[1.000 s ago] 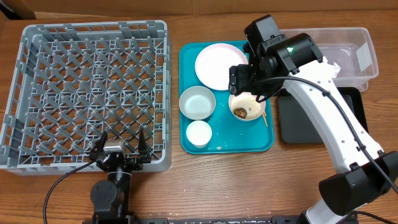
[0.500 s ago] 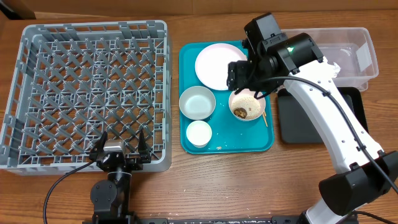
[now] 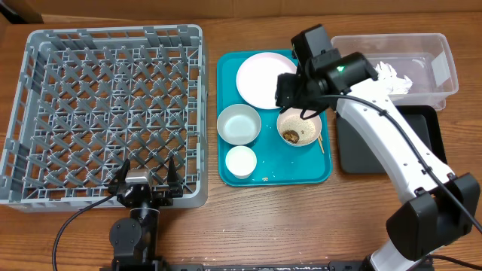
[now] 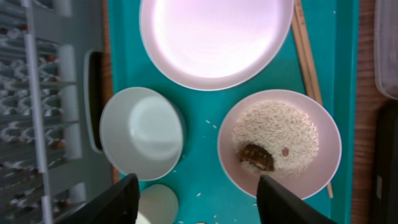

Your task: Sort waste into correct bins and load items into the dishwasher

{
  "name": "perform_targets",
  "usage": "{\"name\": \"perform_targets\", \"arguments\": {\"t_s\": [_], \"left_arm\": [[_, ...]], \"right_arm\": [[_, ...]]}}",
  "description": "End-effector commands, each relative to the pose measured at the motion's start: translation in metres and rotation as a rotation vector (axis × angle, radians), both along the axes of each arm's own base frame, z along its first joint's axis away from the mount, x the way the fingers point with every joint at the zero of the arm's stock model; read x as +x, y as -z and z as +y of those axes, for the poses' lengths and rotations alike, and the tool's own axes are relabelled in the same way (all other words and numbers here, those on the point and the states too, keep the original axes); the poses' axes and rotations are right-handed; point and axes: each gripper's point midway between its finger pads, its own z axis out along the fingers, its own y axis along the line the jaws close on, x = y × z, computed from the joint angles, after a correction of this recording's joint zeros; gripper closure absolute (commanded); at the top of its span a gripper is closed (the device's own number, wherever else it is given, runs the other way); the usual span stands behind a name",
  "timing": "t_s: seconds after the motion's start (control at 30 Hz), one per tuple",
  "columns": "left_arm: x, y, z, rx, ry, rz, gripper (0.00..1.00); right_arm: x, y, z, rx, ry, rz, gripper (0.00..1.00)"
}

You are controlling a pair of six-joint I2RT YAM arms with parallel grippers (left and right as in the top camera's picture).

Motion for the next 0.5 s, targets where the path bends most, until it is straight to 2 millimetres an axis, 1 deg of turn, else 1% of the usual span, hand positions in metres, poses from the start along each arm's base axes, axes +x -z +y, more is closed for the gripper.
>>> {"name": "perform_targets", "arguments": {"t_s": [0.0, 0.07, 0.17, 0.33, 0.47], "left_arm": [[0.0, 0.001, 0.001, 0.016, -0.006, -0.006, 0.0], [0.0, 0.001, 0.001, 0.016, -0.006, -0.006, 0.0], [0.0, 0.001, 0.001, 0.016, -0.006, -0.005, 0.0], [0.0, 0.001, 0.001, 0.016, -0.006, -0.005, 0.0], [0.0, 0.001, 0.001, 0.016, -0.006, -0.005, 0.0]], "right_arm": [[0.003, 0.016, -0.011, -0.029, 0.128, 0.009, 0.41], [0.006, 0.026, -0.016, -0.044, 0.181, 0.003, 0.42], [0.007, 0.04, -0.018, -0.047, 0.214, 0.006, 0.43], [0.004, 0.061, -0.016, -0.087, 0.202, 0.021, 0.43], [0.003, 0.08, -0.008, -0.139, 0.116, 0.036, 0.43]]}}
